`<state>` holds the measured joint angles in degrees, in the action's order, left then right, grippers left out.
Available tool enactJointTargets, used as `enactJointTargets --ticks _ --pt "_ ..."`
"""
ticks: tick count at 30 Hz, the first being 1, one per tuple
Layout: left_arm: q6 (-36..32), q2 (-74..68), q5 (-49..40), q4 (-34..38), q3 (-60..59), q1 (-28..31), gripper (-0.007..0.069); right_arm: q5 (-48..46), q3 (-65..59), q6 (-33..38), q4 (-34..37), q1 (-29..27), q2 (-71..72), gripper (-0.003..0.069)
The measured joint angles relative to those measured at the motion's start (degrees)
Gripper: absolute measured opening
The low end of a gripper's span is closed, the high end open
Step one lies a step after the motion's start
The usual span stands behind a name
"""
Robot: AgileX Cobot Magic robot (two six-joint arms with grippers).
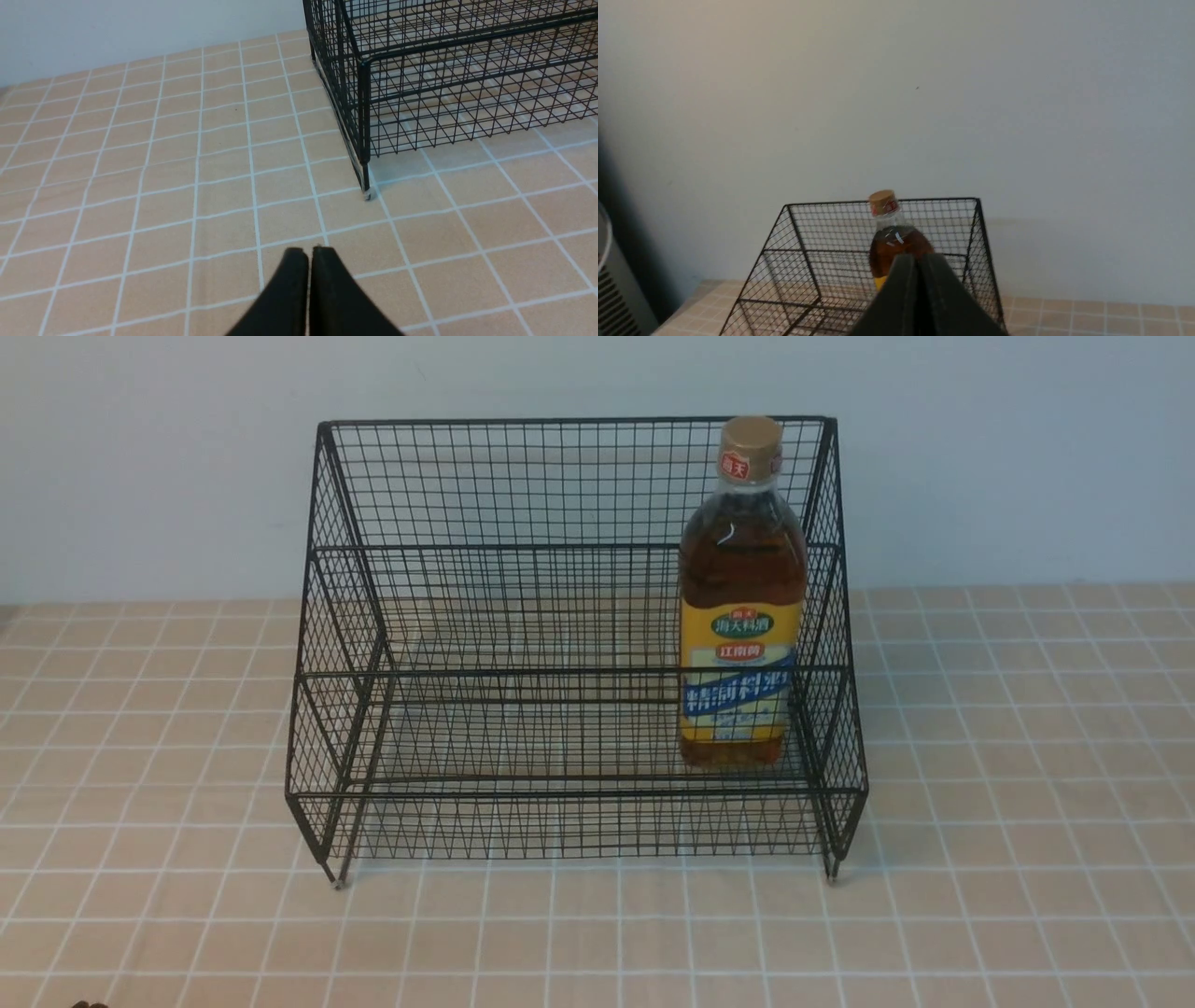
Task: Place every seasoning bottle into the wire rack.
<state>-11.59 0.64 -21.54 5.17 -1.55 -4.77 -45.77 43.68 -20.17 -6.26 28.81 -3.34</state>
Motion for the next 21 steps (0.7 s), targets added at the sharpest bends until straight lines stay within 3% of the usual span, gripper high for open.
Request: enactJointTargets --ticks 5,16,21 --pt "0.0 0.0 0.0 0.0 0.0 0.0 -0.0010 0.2 -2.4 0.0 4.4 0.0 0.0 -0.0013" --pt "0.0 0.0 0.0 0.0 0.0 0.0 -0.0010 -0.4 -5.3 0.5 4.2 0.0 0.0 -0.0013" --pt "0.0 0.0 0.0 0.0 0.0 0.0 -0.0010 7.6 -8.8 8.7 5.6 0.0 0.0 -0.0013"
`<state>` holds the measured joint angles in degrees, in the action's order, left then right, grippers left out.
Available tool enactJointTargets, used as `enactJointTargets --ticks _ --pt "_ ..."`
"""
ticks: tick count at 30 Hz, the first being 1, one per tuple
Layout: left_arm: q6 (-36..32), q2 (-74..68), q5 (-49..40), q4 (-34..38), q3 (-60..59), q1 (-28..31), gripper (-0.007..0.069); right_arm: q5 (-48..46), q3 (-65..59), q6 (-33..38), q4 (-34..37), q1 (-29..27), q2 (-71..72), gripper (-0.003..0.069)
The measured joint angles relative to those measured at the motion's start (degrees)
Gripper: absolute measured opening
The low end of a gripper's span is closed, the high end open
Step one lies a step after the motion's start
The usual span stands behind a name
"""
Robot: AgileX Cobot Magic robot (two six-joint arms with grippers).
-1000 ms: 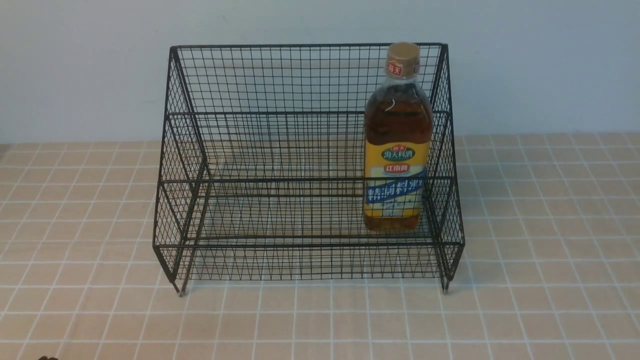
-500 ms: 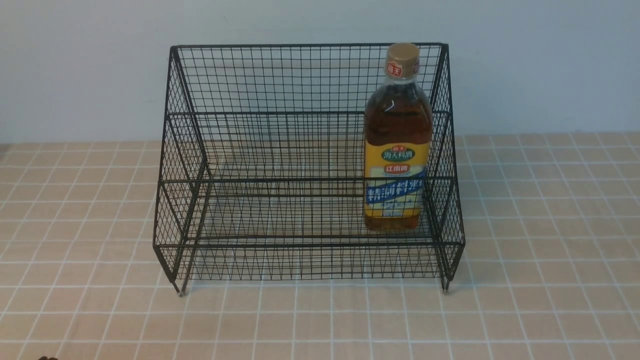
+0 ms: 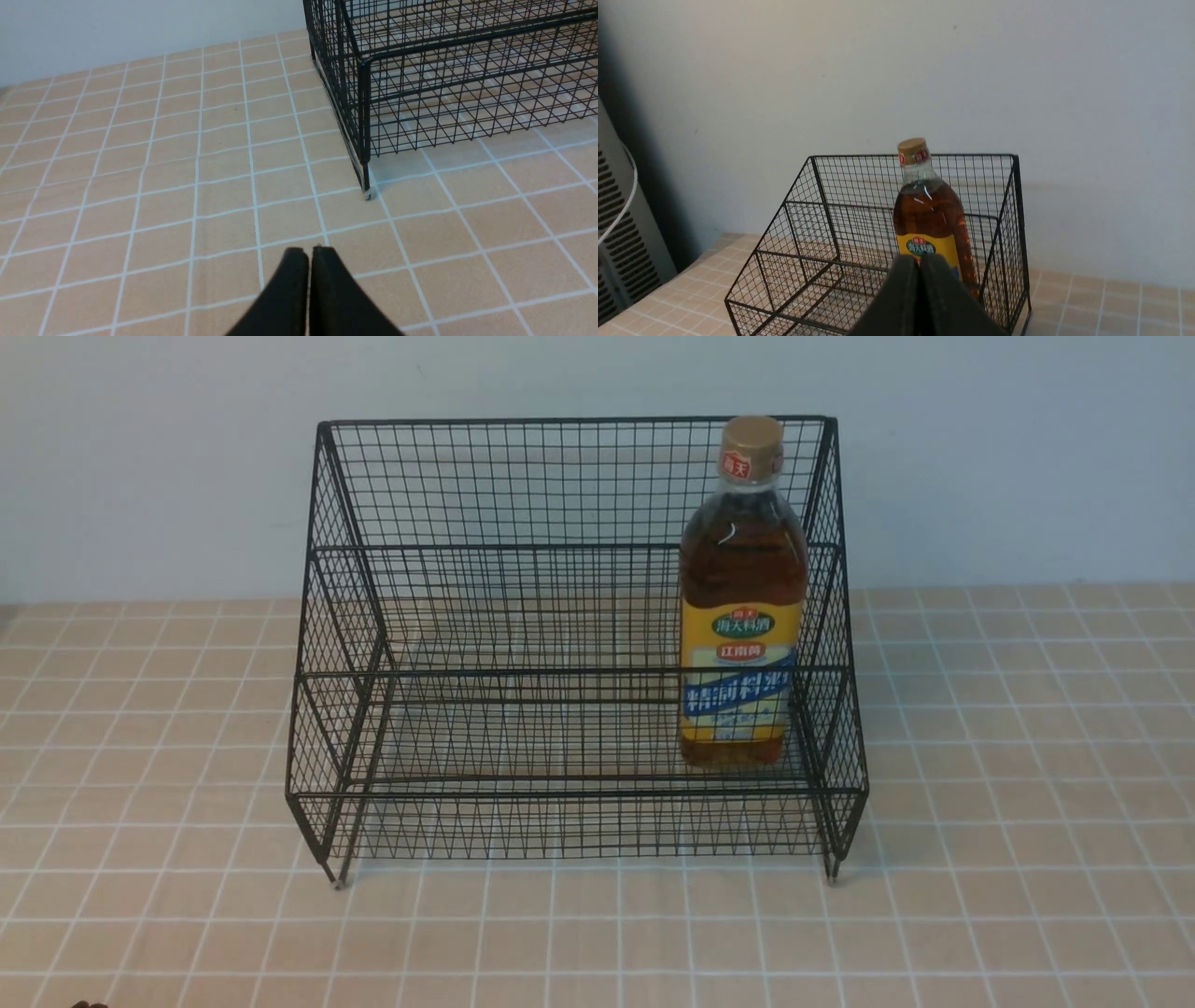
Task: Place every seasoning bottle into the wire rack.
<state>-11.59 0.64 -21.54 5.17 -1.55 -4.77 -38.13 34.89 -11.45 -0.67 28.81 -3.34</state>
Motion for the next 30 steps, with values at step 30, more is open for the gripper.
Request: enactJointTargets --ticks 30 --pt "0.0 0.0 0.0 0.0 0.0 0.0 -0.0010 15.7 -35.9 13.3 2.9 -27.7 4.0 -0.0013"
